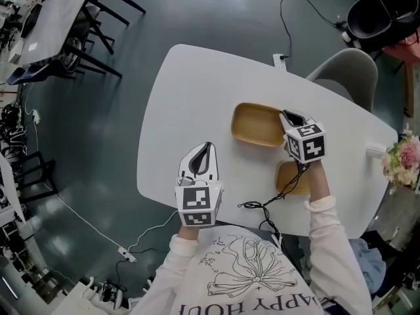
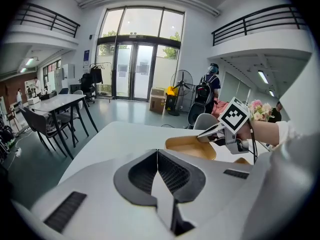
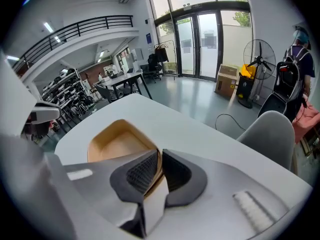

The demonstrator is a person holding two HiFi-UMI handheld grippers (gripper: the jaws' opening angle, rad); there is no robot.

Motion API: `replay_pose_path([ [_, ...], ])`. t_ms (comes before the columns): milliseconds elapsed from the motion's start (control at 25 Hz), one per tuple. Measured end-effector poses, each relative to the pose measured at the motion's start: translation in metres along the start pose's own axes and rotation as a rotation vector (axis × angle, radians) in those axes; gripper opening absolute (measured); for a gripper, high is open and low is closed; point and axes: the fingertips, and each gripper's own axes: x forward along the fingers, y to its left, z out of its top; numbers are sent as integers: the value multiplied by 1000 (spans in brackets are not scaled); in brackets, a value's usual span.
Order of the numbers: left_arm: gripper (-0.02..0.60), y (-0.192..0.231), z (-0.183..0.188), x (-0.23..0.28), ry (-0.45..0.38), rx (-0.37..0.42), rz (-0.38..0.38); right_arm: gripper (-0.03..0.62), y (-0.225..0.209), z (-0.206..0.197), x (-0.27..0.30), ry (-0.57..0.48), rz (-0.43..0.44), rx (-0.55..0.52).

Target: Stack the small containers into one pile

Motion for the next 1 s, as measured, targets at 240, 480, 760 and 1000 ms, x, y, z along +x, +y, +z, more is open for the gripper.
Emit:
replay_pose_path([
  [240,8,2,2,2,2,6,-6,132,3,-3,3,-5,-11,38],
  [480,8,-8,10,-1,-20,26,-40,143,-1,6,-25,-88,-56,111],
  [760,8,-35,21,-12,-49,64,-109,140,-3,-6,-81,-168,-130,199],
  [1000,8,-80,32,-13,-71,131,-224,137,-20,-50,-135,-201,-243,306],
])
